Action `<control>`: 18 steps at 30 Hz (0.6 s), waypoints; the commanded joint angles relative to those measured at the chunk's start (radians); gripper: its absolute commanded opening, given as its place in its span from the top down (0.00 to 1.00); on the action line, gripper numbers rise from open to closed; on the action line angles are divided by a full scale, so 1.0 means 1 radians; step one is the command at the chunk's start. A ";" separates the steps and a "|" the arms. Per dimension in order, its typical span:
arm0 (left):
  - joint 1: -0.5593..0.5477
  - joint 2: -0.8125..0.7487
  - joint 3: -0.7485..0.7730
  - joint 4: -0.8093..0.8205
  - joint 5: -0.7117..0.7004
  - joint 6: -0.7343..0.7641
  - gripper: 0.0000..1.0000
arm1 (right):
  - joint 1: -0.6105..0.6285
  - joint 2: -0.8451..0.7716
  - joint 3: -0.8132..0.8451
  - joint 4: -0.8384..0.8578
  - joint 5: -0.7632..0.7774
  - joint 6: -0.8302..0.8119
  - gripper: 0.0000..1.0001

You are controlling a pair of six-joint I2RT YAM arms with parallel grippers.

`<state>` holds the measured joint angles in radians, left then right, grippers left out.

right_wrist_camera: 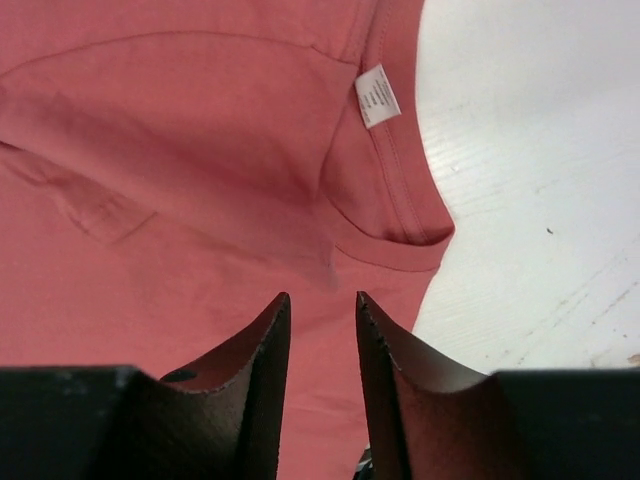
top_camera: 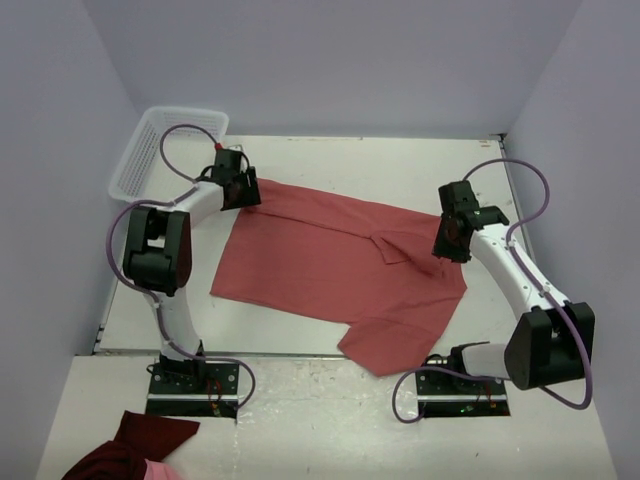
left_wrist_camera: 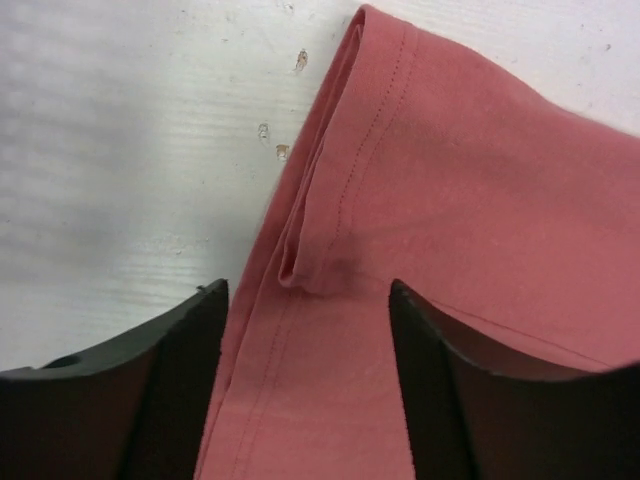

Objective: Fold and stack the t-shirts
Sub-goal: Fold the flattened tshirt in 1/3 of the way

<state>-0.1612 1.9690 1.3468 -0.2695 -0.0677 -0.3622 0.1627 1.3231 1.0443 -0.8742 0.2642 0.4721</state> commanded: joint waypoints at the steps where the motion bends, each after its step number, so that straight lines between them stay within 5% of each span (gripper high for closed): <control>1: -0.018 -0.105 -0.026 0.044 -0.055 -0.023 0.31 | 0.030 -0.012 -0.012 -0.028 0.104 0.052 0.63; 6: -0.049 -0.193 -0.034 0.047 -0.075 -0.029 0.25 | 0.044 -0.062 0.028 -0.049 0.162 0.051 0.56; 18: -0.150 -0.325 -0.116 0.050 -0.034 -0.073 0.25 | 0.110 0.024 0.174 0.026 -0.005 0.011 0.54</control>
<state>-0.2855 1.6836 1.2751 -0.2405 -0.1043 -0.4065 0.2478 1.3277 1.1652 -0.8875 0.3046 0.4870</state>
